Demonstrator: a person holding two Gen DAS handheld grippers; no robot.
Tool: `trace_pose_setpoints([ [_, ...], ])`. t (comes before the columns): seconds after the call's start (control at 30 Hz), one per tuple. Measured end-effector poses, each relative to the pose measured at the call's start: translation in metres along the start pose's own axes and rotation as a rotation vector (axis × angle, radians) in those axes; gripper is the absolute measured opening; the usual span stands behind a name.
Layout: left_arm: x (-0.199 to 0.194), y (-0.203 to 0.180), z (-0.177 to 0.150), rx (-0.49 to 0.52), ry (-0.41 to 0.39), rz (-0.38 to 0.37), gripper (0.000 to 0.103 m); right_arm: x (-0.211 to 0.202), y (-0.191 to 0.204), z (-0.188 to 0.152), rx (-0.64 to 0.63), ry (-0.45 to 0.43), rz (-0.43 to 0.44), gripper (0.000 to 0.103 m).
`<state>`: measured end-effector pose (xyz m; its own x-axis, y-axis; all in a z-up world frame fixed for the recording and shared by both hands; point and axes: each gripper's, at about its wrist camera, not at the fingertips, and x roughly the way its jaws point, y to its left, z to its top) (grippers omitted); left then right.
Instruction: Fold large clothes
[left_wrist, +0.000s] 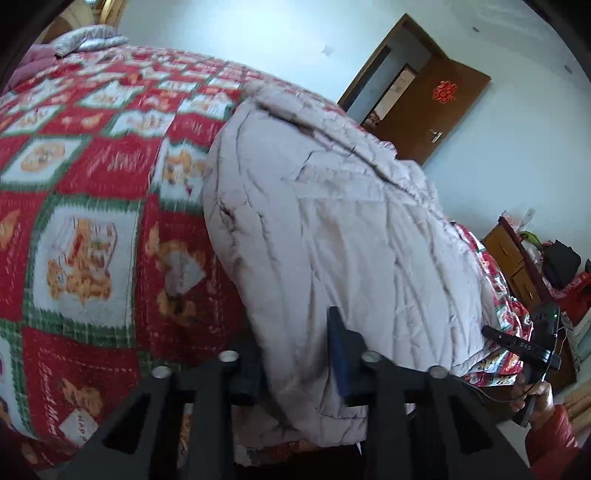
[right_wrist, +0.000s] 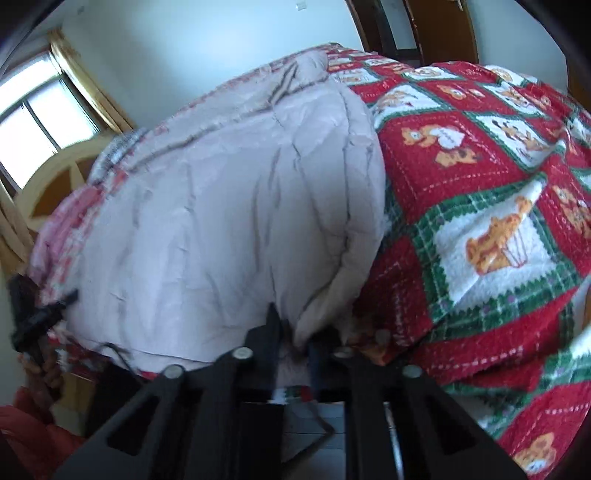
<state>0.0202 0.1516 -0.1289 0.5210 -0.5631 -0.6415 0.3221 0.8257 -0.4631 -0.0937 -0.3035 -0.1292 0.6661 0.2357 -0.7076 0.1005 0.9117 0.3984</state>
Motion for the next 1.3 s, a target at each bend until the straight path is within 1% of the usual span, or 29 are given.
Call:
trace_pose_setpoints([
  [0.07, -0.01, -0.007, 0.005, 0.034, -0.029, -0.013, 0.015, -0.012, 0.011, 0.002, -0.015, -0.046, 0.038, 0.01],
  [0.17, -0.029, -0.015, 0.017, 0.034, -0.091, -0.071, 0.012, -0.039, 0.023, 0.013, -0.007, -0.131, 0.134, 0.009],
  [0.23, -0.039, -0.023, 0.025, 0.051, -0.128, -0.089, 0.012, -0.055, 0.034, 0.023, -0.015, -0.176, 0.18, 0.009],
  [0.3, -0.048, -0.037, 0.033, 0.103, -0.155, -0.083, 0.012, -0.06, 0.044, 0.032, -0.038, -0.195, 0.194, 0.009],
  [0.37, -0.051, -0.047, 0.036, 0.162, -0.169, -0.046, 0.012, -0.061, 0.053, 0.04, -0.075, -0.192, 0.174, 0.009],
  [0.4, -0.049, -0.051, 0.037, 0.186, -0.165, -0.025, 0.012, -0.059, 0.058, 0.041, -0.092, -0.185, 0.155, 0.009],
  [0.43, -0.047, -0.054, 0.038, 0.195, -0.157, -0.02, 0.012, -0.056, 0.06, 0.041, -0.1, -0.181, 0.148, 0.009],
  [0.5, -0.048, -0.053, 0.041, 0.174, -0.158, -0.047, 0.011, -0.054, 0.064, 0.038, -0.089, -0.175, 0.159, 0.009],
  [0.53, -0.052, -0.054, 0.043, 0.166, -0.168, -0.065, 0.011, -0.056, 0.064, 0.036, -0.074, -0.18, 0.184, 0.009],
  [0.6, -0.063, -0.058, 0.046, 0.173, -0.198, -0.093, 0.01, -0.067, 0.063, 0.032, -0.064, -0.196, 0.223, 0.009],
  [0.7, -0.084, -0.064, 0.05, 0.198, -0.244, -0.105, 0.01, -0.081, 0.059, 0.027, -0.058, -0.207, 0.235, 0.009],
  [0.77, -0.092, -0.064, 0.055, 0.184, -0.257, -0.13, 0.01, -0.091, 0.053, 0.027, -0.024, -0.219, 0.262, 0.009],
  [0.83, -0.105, -0.065, 0.057, 0.166, -0.274, -0.168, 0.01, -0.105, 0.049, 0.027, 0.003, -0.248, 0.293, 0.009],
  [0.9, -0.118, -0.07, 0.062, 0.171, -0.299, -0.184, 0.01, -0.123, 0.051, 0.031, 0.001, -0.29, 0.302, 0.009],
  [1.0, -0.132, -0.075, 0.074, 0.168, -0.329, -0.183, 0.01, -0.143, 0.056, 0.043, -0.006, -0.35, 0.311, 0.009],
  [1.07, -0.136, -0.074, 0.086, 0.142, -0.339, -0.181, 0.01, -0.152, 0.059, 0.058, -0.021, -0.393, 0.304, 0.009],
  [1.1, -0.135, -0.074, 0.097, 0.121, -0.339, -0.178, 0.01, -0.155, 0.061, 0.067, -0.025, -0.409, 0.306, 0.009],
  [1.2, -0.13, -0.07, 0.127, 0.066, -0.335, -0.168, 0.01, -0.154, 0.063, 0.096, -0.032, -0.446, 0.317, 0.009],
  [1.27, -0.126, -0.068, 0.143, 0.035, -0.332, -0.147, 0.01, -0.15, 0.063, 0.114, -0.031, -0.47, 0.308, 0.009],
  [1.3, -0.118, -0.066, 0.155, 0.016, -0.325, -0.121, 0.01, -0.145, 0.062, 0.126, -0.019, -0.479, 0.307, 0.009],
])
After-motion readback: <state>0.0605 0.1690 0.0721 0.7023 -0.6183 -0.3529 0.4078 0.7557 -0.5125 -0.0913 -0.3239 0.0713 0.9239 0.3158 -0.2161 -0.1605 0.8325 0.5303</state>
